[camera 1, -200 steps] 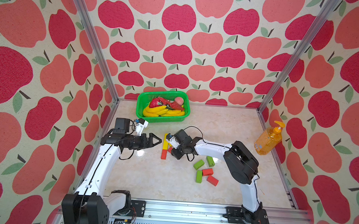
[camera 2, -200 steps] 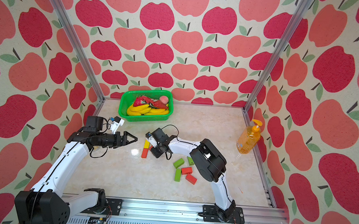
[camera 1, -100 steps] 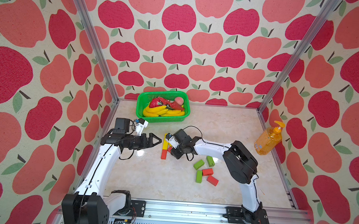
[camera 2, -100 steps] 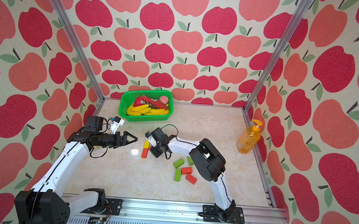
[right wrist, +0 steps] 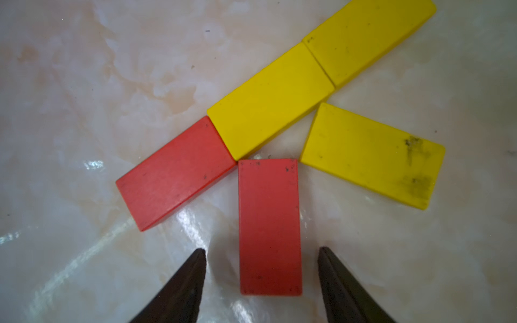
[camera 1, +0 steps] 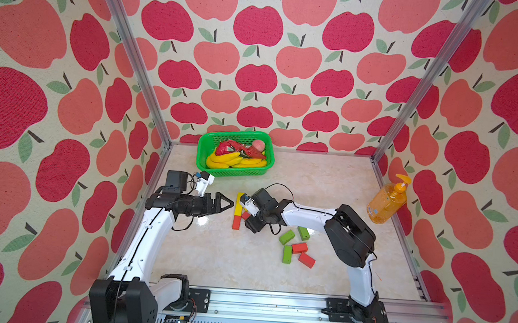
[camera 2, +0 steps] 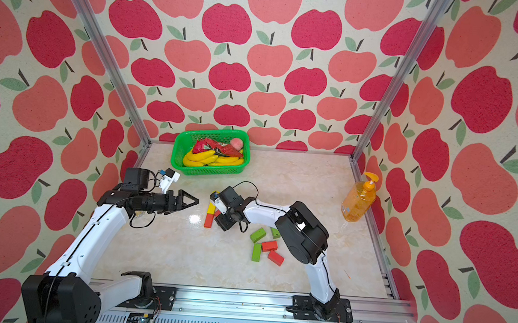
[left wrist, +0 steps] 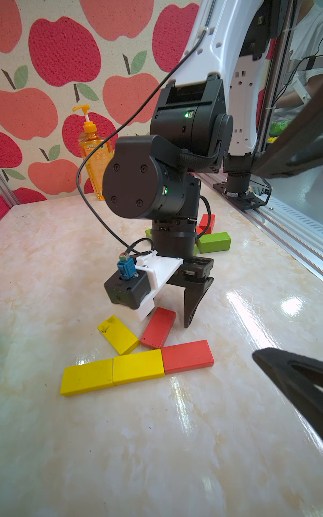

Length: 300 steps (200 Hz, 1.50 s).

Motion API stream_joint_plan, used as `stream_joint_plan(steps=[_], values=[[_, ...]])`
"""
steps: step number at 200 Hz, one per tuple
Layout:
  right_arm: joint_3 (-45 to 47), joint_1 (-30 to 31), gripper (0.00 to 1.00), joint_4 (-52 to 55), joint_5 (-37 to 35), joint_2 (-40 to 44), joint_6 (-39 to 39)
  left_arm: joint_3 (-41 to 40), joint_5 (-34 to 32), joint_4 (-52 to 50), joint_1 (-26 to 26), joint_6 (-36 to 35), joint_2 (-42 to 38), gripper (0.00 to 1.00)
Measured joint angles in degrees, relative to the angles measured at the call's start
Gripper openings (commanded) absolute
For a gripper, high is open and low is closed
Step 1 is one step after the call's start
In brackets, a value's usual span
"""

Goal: Assemble the letter k with building blocks
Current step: Assemble the building block at the center of the board, then pick up the building block from the center of the board.

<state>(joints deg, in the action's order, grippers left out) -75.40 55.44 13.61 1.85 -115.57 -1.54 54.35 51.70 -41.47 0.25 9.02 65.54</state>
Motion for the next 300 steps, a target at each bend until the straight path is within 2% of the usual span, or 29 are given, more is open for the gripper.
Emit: stream_joint_plan(steps=[22,49,71,85,112,122,131,166,201,229,268,300], values=[[5.0,0.0,0.70,0.1,-1.2,6.4,-0.5,-0.1,-0.3,0.0,0.0,-0.7,0.0,0.98],[10.2,-1.0,0.80,-1.8,-2.2,17.7,-2.8,-0.5,-0.4,0.1,0.0,-1.4,-0.5,0.98],[13.3,-5.1,0.90,-4.9,-2.3,24.4,-6.9,-1.1,-0.8,0.2,-1.0,-2.2,-1.4,0.98],[14.4,-9.2,0.91,-5.6,-2.4,25.5,-10.8,-1.2,-1.3,0.2,-3.4,-2.8,-1.4,0.98],[14.6,-17.6,0.92,-4.8,-0.6,23.4,-18.6,-0.9,-6.1,-0.4,-12.6,-4.1,-1.4,0.98],[15.2,-20.5,0.94,-4.7,0.6,22.6,-21.3,-0.3,-9.6,-0.7,-16.8,-4.3,-1.4,0.98],[16.0,-22.5,0.99,-4.6,1.5,22.3,-23.2,0.1,-13.2,-0.4,-20.7,-4.5,-1.6,0.98],[19.3,-28.6,0.99,-3.6,5.4,21.9,-28.9,0.2,-26.7,4.1,-36.4,-5.7,-1.8,0.98],[23.1,-32.5,0.99,-3.7,9.8,22.6,-32.2,1.7,-35.3,9.9,-45.6,-6.8,9.7,1.00],[24.6,-33.5,0.98,-4.2,12.3,23.8,-33.5,8.9,-40.3,11.4,-50.6,-9.2,22.8,0.97],[28.4,-35.5,0.98,-9.1,13.7,26.8,-36.1,19.2,-41.6,13.7,-51.5,-11.4,37.0,0.84],[31.3,-36.3,0.98,-11.8,13.7,28.5,-37.4,23.8,-43.3,13.5,-51.6,-11.3,43.6,0.78]])
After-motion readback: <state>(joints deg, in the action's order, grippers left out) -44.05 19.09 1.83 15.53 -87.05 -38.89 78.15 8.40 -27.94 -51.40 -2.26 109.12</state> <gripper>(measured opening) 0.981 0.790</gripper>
